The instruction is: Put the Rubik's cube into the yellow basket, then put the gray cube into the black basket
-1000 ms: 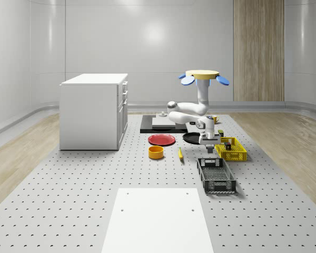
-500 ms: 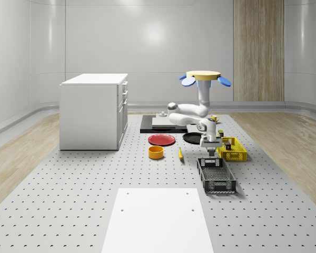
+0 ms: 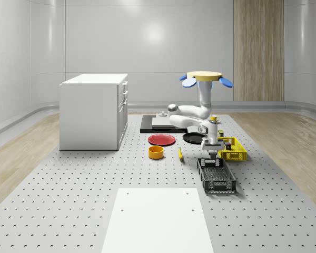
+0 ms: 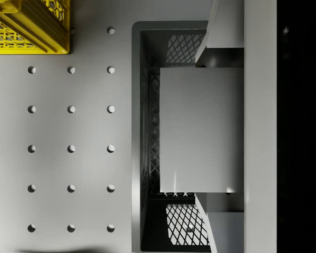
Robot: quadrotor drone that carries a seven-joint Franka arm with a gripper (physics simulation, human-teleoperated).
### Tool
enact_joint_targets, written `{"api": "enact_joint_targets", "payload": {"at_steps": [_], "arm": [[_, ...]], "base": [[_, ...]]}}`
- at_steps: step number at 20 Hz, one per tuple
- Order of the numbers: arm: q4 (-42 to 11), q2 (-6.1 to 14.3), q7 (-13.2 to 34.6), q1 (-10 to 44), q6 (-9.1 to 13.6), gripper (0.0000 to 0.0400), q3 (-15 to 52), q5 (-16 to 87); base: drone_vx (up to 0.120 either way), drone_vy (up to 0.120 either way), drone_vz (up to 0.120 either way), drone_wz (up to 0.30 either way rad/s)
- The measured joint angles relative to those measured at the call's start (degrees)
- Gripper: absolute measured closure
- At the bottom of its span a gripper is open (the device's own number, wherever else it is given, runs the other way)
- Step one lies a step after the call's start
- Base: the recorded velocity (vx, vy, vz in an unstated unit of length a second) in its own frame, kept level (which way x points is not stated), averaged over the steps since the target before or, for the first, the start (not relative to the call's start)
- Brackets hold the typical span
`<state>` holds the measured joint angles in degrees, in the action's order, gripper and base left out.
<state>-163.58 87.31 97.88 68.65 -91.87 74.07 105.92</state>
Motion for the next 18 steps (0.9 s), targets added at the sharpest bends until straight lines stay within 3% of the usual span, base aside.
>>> {"api": "enact_joint_targets", "payload": {"at_steps": [8,18], "arm": [[0.01,0.13,0.03,0.04,-0.12,0.0150,0.02,-0.05],[1.55,0.31,0.00,0.97,-2.30,0.0150,-5.39,5.01]], "base": [[0.115,0.000,0.000,0.000],[0.000,0.000,0.000,0.000]]}}
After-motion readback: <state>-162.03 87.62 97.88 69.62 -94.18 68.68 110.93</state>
